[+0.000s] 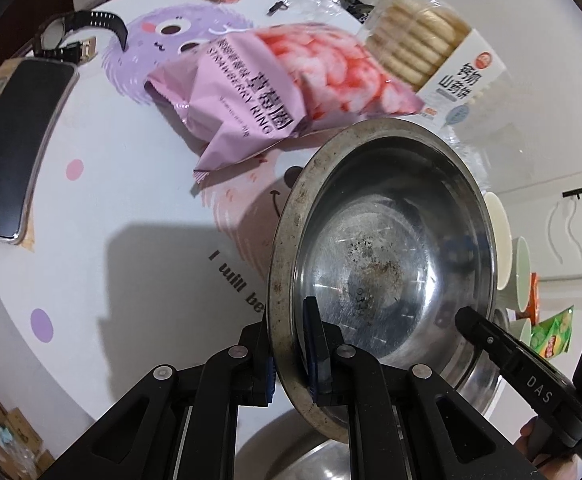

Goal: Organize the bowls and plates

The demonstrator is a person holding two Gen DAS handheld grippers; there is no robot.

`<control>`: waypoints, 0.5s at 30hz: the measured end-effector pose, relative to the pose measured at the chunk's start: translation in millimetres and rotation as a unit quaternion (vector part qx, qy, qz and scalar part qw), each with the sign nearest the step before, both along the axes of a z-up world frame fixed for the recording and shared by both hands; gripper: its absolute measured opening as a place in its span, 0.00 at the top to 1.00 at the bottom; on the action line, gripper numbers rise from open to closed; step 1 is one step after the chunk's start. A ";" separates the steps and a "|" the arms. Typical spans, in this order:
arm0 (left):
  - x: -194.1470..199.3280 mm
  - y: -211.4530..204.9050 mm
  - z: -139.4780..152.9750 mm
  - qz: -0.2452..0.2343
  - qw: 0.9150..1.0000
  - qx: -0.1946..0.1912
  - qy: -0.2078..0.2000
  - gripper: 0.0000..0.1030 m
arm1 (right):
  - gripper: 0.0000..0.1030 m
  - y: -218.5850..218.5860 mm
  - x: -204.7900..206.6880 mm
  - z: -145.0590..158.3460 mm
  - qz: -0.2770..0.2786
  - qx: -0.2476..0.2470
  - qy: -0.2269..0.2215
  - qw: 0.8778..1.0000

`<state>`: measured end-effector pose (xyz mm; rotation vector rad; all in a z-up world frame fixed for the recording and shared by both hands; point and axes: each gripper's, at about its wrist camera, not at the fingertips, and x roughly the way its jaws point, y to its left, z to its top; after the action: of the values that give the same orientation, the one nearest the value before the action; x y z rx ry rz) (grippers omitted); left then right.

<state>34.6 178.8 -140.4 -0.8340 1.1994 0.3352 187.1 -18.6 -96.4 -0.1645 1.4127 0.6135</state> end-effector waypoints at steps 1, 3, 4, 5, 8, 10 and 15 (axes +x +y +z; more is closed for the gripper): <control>-0.3 -0.8 3.0 -0.003 1.000 0.001 -0.002 0.90 | 0.85 -1.6 -1.7 4.2 -0.001 0.000 -0.004 1.000; -0.8 -5.0 11.9 -0.013 1.000 0.005 -0.006 0.90 | 0.85 -7.1 -5.9 13.2 -0.006 0.002 -0.014 1.000; -1.7 -6.7 15.7 -0.019 1.000 0.005 -0.008 0.90 | 0.85 -9.3 -8.1 16.9 -0.010 0.004 -0.015 1.000; -2.2 -8.2 18.6 -0.022 1.000 0.004 -0.009 0.90 | 0.85 -12.5 -10.2 19.9 -0.014 0.005 -0.016 1.000; -5.0 -15.2 29.2 -0.040 0.999 0.002 -0.013 0.90 | 0.85 -24.3 -17.8 28.9 -0.028 0.010 -0.020 0.999; -7.8 -21.3 37.7 -0.054 0.998 0.005 -0.017 0.90 | 0.85 -33.4 -21.6 34.1 -0.040 0.015 -0.020 0.999; -21.6 -38.9 53.4 -0.083 0.996 0.005 -0.020 0.90 | 0.85 -53.6 -41.2 48.9 -0.064 0.021 -0.031 0.997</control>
<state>13.0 139.9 -87.0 -0.7243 1.2190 0.1885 146.0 -72.2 -47.4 -0.0587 1.3383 0.5261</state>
